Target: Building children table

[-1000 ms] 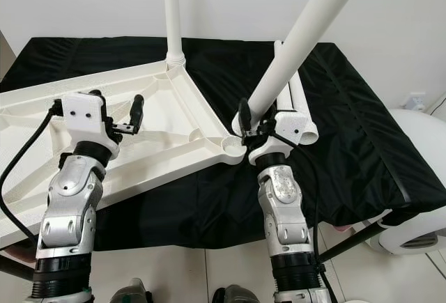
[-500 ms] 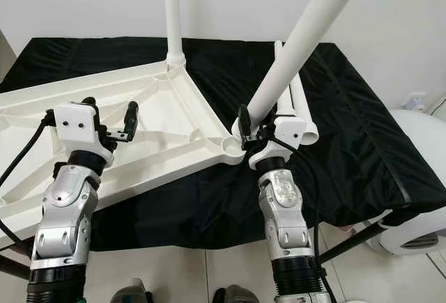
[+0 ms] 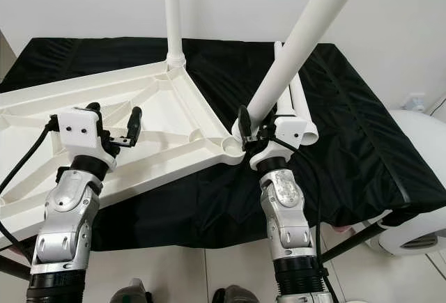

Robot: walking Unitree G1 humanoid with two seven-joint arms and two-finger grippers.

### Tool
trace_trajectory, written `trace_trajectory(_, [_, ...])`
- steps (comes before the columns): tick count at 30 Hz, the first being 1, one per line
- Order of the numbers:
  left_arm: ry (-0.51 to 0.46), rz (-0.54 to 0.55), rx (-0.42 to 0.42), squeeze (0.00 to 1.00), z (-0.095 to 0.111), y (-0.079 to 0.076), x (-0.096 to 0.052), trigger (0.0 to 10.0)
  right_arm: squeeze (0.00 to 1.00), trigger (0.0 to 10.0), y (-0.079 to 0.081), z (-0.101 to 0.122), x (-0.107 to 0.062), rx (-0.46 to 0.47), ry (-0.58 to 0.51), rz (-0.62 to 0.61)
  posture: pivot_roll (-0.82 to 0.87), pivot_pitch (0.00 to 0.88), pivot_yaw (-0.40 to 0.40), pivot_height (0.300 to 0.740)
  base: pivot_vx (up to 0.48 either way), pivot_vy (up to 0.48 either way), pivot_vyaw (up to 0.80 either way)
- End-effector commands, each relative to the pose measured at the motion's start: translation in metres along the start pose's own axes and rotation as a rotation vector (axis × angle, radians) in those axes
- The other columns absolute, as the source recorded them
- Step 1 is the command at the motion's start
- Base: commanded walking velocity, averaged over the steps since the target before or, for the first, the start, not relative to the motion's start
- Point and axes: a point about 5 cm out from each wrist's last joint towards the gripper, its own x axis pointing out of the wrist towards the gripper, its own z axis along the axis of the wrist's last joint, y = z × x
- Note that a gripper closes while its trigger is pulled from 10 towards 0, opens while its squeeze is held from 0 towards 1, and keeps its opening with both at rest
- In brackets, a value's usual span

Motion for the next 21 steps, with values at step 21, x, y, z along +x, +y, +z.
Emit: trace_trajectory(21, [-0.099, -0.34, 0.009, 0.0, 0.027, -0.037, 0.001, 10.0, 0.0, 10.0, -0.006, 0.002, 0.008, -0.061, -0.008, 0.013, 0.08, 0.0, -0.055, 0.74, 0.0, 0.0, 0.0])
